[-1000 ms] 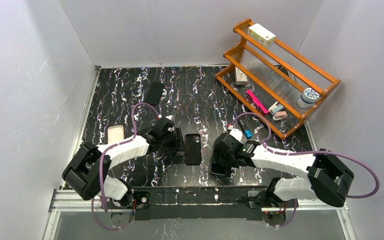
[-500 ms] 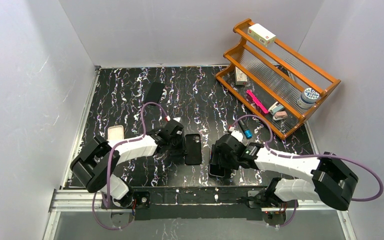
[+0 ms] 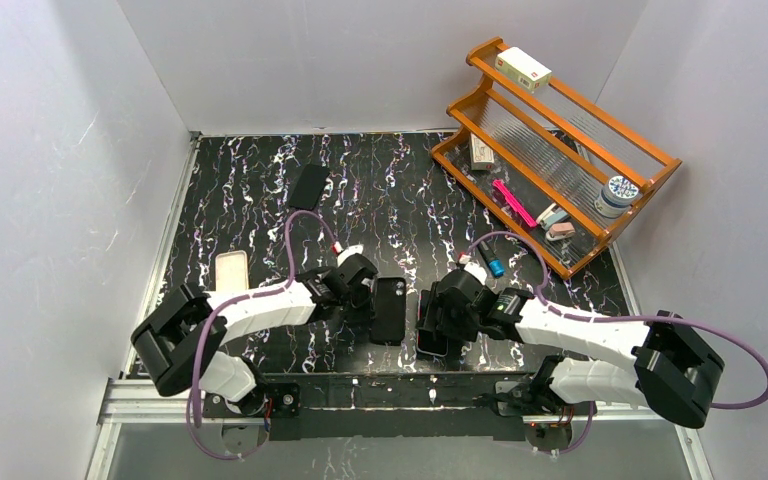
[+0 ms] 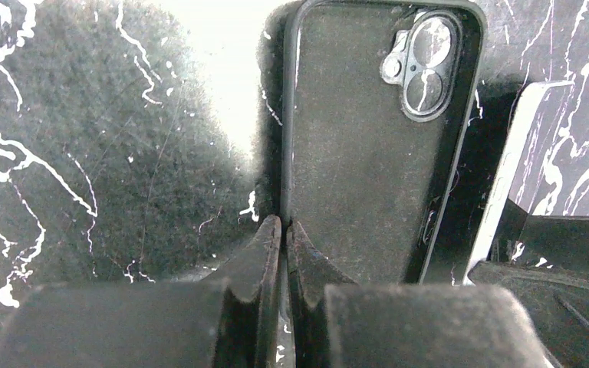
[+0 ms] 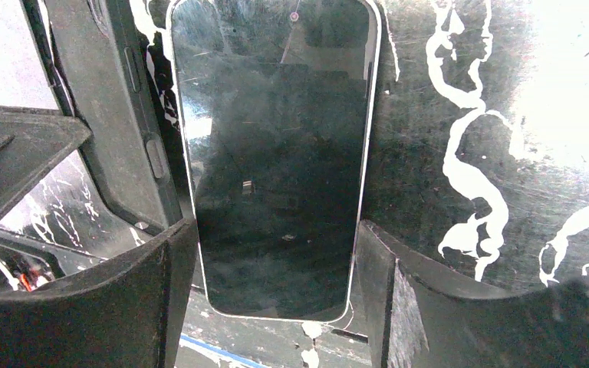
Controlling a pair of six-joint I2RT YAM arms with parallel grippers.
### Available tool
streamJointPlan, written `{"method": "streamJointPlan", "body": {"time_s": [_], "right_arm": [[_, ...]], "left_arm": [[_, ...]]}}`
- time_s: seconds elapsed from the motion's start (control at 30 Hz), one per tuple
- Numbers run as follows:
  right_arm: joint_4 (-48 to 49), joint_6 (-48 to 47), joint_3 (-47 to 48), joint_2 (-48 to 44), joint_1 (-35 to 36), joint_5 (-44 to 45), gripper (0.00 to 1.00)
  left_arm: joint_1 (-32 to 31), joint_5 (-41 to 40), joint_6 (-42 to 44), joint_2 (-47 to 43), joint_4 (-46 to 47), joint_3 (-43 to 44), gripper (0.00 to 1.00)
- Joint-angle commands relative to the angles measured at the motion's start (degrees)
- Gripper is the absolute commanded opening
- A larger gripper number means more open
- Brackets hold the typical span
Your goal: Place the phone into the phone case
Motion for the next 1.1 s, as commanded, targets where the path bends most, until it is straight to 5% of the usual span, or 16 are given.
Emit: {"method": "streamJointPlan", "body": {"time_s": [0.0, 0.03, 0.13, 0.2, 0.53, 0.77, 1.07], "right_arm": [[3.14, -0.87, 1.8, -1.41, -0.05, -0.9, 0.4], [3.34, -1.41, 2.2, -1.36, -0.07, -1.04, 0.4], [6.21, -2.84, 2.48, -1.62, -0.05, -1.63, 0.4], [7.81, -4.01, 3.14, -1.31, -0.04, -1.92, 0.4], [13.07, -7.1, 10.46, 6.34, -0.01, -7.17, 0.4], [21.82, -4.95, 13.29, 15.28, -0.07, -13.26, 0.39], [21.39, -1.68, 15.53, 21.4, 0.06, -12.74, 0.42]], "left_arm": [[-0.59, -2.49, -5.89, -3.1, -2.16, -1.78, 0.05], [-0.61, -2.14, -6.78, -3.79, -1.91, -2.27, 0.1], [-0.55, -2.16, -7.58, -7.65, -0.19, -4.03, 0.46], [0.19, -2.24, -7.34, -9.34, -0.48, -4.39, 0.57], [14.41, 13.13, 0.99, -16.2, -1.85, -4.53, 0.69], [22.19, 18.59, 4.28, -21.02, -6.85, -4.34, 0.97], [23.12, 20.85, 6.91, -20.72, -9.08, -3.53, 0.97]]}}
